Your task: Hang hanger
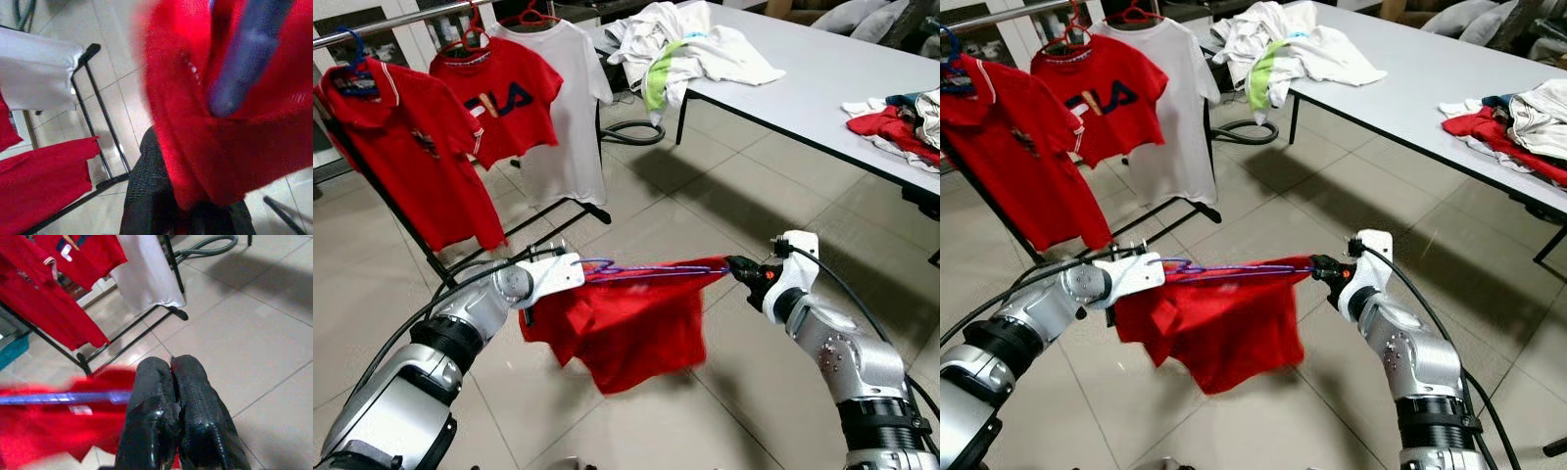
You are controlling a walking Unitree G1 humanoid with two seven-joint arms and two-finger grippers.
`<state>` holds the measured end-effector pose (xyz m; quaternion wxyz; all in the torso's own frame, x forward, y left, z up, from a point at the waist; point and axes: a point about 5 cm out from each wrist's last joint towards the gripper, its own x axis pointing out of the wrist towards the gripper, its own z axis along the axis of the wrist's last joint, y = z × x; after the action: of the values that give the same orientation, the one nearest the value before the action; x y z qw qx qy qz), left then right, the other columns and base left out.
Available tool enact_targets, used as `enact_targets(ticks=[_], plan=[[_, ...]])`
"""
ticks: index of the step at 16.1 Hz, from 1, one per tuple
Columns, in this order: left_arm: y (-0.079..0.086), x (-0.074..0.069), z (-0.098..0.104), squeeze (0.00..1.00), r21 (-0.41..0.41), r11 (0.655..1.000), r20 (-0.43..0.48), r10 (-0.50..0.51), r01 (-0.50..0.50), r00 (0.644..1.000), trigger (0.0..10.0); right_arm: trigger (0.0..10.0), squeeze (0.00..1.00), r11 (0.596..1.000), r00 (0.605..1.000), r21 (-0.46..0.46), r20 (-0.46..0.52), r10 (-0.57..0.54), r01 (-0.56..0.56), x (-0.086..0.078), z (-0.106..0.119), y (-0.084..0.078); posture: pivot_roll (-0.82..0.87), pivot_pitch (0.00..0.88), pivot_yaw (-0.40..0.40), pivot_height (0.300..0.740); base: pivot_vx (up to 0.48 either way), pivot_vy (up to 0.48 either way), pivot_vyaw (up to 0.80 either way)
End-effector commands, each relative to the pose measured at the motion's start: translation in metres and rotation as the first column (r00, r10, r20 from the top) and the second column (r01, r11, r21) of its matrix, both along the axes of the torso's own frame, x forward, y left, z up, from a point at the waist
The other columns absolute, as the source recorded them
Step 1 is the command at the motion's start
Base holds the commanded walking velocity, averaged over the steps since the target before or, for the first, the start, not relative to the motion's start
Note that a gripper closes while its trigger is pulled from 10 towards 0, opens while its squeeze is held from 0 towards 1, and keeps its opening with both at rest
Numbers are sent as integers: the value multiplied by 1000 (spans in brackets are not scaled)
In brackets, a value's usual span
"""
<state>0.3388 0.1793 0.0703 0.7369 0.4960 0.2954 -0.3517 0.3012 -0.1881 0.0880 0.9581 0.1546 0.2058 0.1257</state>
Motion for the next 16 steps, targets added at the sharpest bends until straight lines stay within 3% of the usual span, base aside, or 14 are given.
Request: enact_targets(ticks=[1,4,11,12,13,14,15,16], plan=[[11,-3,-4,0,32,999,-16,20,-20,1000,0,0,0,1000,999,-9,36,-20,21,7,8,-3,-60,0,75,740,0,0,0],[16,-7,-10,0,36,999,-37,35,-34,999,0,0,0,1000,998,-4,58,-11,12,9,13,-2,-61,0,73,740,0,0,0],[9,-10,-13,0,-39,999,-68,30,-32,997,0,0,0,999,998,-12,51,39,-38,-1,2,7,-57,0,73,740,0,0,0],[4,-10,-13,0,-98,994,-77,39,-47,996,0,0,0,996,984,-54,158,82,-75,0,13,11,-57,0,75,740,0,0,0],[-3,-11,-13,0,-207,974,-97,70,-89,993,0,0,0,981,927,-164,342,155,-104,-1,34,17,-57,0,75,740,0,0,0],[-4,-11,-13,0,-242,965,-104,81,-105,991,0,0,0,973,902,-206,391,182,-107,-3,40,19,-57,0,75,740,0,0,0],[-9,-11,-11,0,-333,933,-109,104,-135,989,0,10000,0,957,800,-232,533,275,-175,-15,59,32,-64,0,80,740,0,0,0],[-9,-15,-11,0,-414,894,-123,133,-173,983,0,10000,0,950,680,-238,664,312,-204,-31,78,43,-70,0,85,740,0,0,0]])
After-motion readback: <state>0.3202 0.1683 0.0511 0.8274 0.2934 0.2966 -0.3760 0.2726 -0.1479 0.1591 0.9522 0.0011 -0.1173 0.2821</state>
